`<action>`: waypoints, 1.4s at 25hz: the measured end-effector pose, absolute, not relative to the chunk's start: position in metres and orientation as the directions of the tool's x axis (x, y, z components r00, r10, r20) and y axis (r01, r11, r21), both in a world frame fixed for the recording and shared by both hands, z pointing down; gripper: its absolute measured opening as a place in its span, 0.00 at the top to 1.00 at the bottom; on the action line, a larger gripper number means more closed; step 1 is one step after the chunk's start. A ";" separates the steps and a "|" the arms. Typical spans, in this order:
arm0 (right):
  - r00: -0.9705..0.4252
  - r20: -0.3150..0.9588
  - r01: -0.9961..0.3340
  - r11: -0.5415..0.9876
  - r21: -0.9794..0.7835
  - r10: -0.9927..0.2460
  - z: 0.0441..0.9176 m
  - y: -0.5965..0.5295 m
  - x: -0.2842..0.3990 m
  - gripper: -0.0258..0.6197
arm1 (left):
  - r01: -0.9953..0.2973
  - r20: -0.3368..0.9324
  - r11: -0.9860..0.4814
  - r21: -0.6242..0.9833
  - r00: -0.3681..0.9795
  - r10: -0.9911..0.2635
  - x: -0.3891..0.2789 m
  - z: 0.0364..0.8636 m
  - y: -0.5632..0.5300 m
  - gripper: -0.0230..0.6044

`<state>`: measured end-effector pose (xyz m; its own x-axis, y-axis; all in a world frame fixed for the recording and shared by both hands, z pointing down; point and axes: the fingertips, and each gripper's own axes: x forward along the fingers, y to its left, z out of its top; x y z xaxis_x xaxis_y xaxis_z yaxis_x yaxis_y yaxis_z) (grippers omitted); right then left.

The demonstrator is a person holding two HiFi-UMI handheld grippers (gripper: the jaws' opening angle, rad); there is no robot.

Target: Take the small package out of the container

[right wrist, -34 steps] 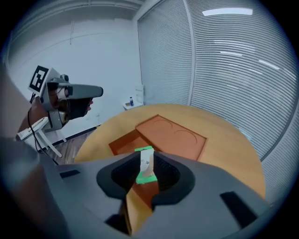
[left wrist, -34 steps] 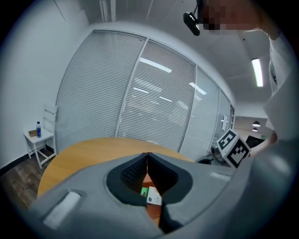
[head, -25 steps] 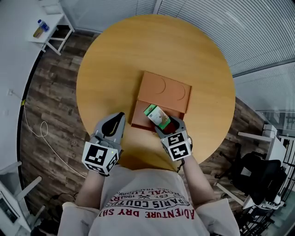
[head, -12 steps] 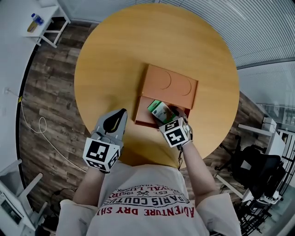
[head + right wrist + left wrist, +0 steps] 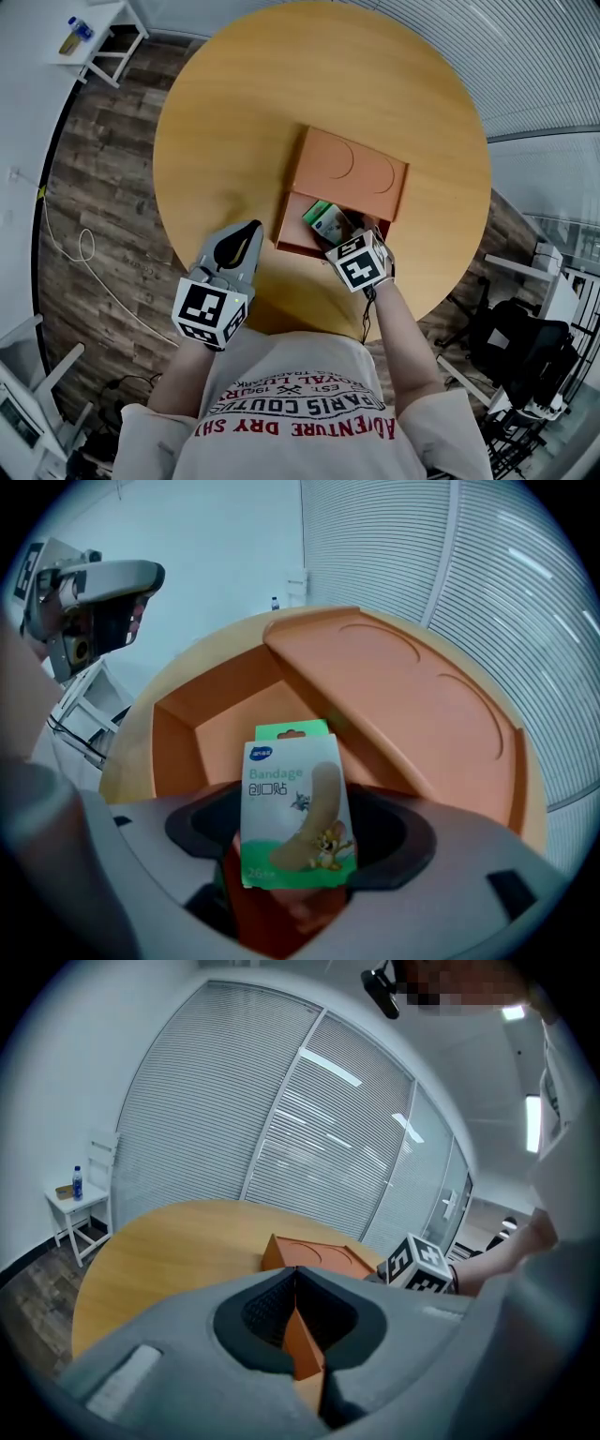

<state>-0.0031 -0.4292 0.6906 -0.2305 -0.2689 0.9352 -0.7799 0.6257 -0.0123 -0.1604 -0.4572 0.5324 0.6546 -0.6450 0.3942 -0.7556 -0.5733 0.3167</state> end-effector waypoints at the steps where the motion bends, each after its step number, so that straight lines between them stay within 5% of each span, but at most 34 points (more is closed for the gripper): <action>1: -0.234 0.934 -0.778 0.628 -0.012 -0.272 0.690 -0.429 -0.003 0.40 | -0.759 0.392 -0.571 0.314 0.651 -0.650 -0.161 0.531 -0.457 0.95; 18: -0.335 0.915 -0.689 0.721 -0.074 -0.226 0.652 -0.415 -0.017 0.41 | -0.783 0.382 -0.539 0.311 0.622 -0.683 -0.175 0.517 -0.437 0.95; 35: -0.480 0.697 -0.748 0.664 -0.006 -0.533 0.517 -0.393 -0.032 0.41 | -0.804 0.292 -0.552 0.222 0.595 -0.749 -0.181 0.463 -0.402 0.95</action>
<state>-0.0323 -0.3930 0.5167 -0.4798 -0.5335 0.6966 -0.7476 0.6641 -0.0063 -0.1811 -0.4021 0.4626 0.5953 -0.7486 0.2921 -0.8035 -0.5523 0.2221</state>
